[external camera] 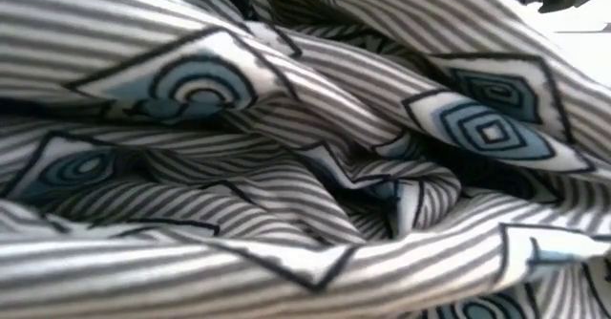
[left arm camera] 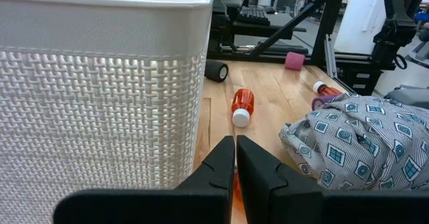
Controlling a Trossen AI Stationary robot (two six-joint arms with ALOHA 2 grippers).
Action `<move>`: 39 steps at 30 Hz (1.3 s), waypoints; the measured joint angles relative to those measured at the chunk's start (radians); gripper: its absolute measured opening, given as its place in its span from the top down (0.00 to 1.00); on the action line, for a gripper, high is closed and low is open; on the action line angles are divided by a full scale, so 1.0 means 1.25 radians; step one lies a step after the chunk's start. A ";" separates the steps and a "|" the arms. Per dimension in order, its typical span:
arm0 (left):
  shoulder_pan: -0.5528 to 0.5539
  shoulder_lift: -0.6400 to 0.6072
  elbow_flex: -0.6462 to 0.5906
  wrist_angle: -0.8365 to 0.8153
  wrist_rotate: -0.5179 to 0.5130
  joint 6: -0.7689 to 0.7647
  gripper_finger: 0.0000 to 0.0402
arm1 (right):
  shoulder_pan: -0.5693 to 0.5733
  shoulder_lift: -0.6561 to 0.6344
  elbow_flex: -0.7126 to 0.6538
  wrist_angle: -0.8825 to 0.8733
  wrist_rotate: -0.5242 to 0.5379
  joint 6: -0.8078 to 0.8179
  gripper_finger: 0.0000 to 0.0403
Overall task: Pick & Place Medicine items
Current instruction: Put the black bandage into the white bin
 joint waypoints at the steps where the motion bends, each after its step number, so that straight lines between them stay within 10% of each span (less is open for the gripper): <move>1: 0.000 0.000 0.000 0.000 0.000 0.000 0.95 | 0.000 0.005 0.000 0.000 0.000 -0.012 0.92; 14: 0.000 0.000 0.000 0.000 0.000 0.000 0.95 | 0.000 0.079 -0.002 0.000 0.016 0.058 0.92; 25: 0.000 0.000 0.000 0.000 0.000 0.000 0.95 | 0.001 0.111 -0.002 -0.061 0.356 0.102 0.92; 39: 0.000 0.000 0.000 0.000 0.000 0.000 0.95 | 0.062 0.110 0.175 -0.561 0.333 0.326 0.92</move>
